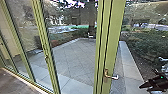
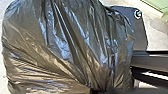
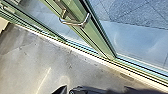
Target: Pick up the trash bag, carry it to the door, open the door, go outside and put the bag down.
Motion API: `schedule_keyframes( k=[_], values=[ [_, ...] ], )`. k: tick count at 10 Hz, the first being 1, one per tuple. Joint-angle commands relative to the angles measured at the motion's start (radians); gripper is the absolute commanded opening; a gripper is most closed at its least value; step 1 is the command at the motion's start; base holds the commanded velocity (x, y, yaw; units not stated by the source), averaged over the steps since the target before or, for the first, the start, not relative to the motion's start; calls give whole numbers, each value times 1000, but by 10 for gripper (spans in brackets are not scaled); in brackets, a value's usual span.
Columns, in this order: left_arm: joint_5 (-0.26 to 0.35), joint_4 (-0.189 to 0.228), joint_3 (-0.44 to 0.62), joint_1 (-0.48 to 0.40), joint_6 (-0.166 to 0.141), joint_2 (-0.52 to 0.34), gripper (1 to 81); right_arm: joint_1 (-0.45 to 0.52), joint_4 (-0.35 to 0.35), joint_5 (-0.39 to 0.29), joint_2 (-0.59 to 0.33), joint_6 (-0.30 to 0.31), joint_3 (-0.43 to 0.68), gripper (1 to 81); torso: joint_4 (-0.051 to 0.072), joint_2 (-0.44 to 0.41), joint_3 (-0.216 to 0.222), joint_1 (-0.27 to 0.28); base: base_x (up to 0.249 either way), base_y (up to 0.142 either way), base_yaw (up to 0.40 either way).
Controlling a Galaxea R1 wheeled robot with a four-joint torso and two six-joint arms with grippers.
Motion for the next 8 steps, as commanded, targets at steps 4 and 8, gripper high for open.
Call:
schedule_keyframes(
  k=[4, 8],
  values=[
    [73, -9, 3, -47, -1, 1, 10, 100, 6, 21, 162, 63, -190, 811, 0, 0, 0, 0, 0, 0, 0],
    [71, -9, 1, -47, -1, 3, 10, 108, 6, 19, 312, 106, -320, 811, 0, 0, 0, 0, 0, 0, 0]
  ],
)
